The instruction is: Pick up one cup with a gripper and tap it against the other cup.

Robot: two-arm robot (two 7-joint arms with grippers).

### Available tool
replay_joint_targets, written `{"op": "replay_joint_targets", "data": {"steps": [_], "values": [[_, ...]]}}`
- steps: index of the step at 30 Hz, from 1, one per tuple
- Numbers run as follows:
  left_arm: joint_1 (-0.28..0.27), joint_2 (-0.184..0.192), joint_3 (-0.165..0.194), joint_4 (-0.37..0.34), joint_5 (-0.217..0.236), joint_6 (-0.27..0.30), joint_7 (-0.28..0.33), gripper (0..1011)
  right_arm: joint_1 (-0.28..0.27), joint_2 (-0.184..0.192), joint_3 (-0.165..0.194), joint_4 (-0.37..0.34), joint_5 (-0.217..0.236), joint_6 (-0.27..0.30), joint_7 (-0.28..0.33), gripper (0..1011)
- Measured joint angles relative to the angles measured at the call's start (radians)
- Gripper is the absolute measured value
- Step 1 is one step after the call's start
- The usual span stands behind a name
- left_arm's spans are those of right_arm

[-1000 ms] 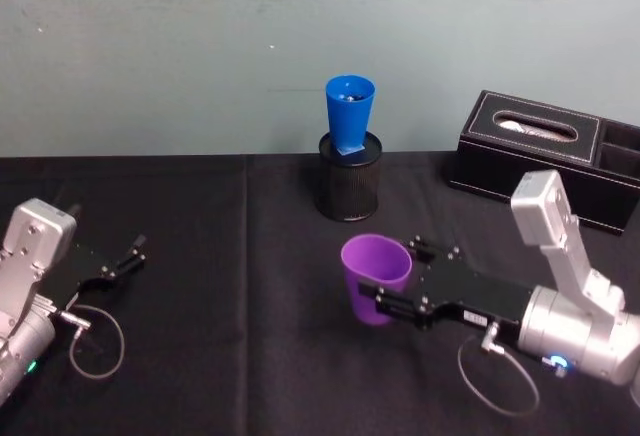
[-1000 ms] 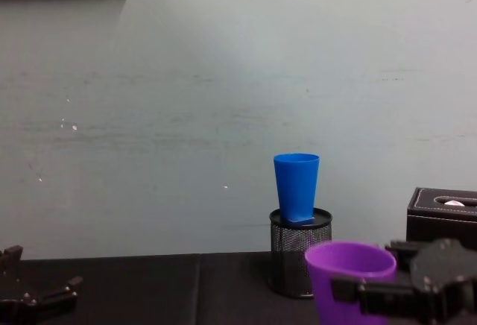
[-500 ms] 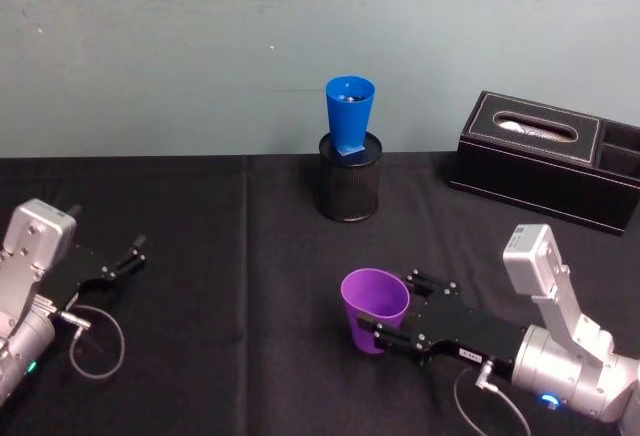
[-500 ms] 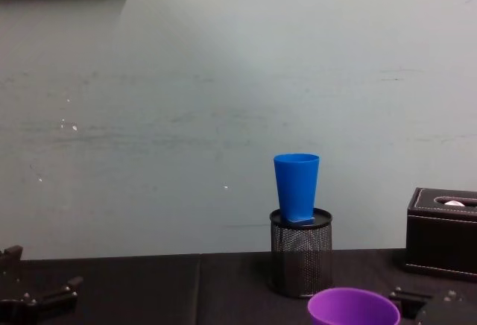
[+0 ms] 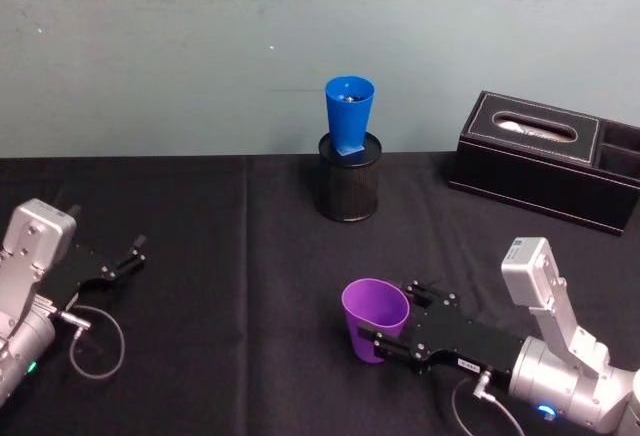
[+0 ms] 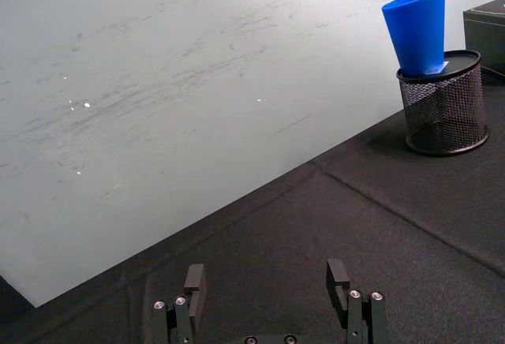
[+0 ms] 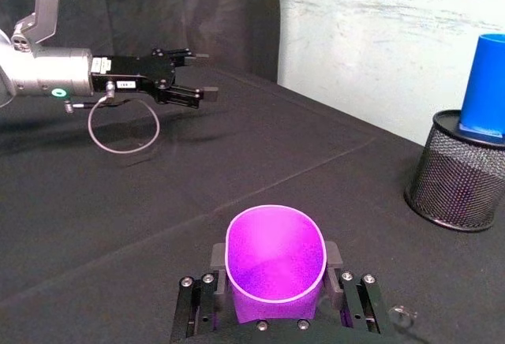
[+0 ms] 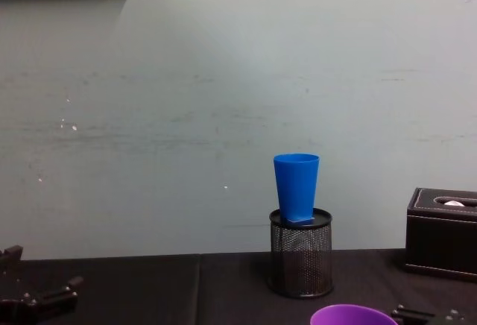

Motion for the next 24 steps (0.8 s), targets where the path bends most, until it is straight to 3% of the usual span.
{"op": "replay_joint_targets", "data": {"steps": [24], "values": [[0.0, 0.0, 0.0, 0.0, 0.0, 0.0, 0.0, 1000, 0.003, -0.026, 0.011, 0.047, 0.004, -0.002, 0.026, 707]]}}
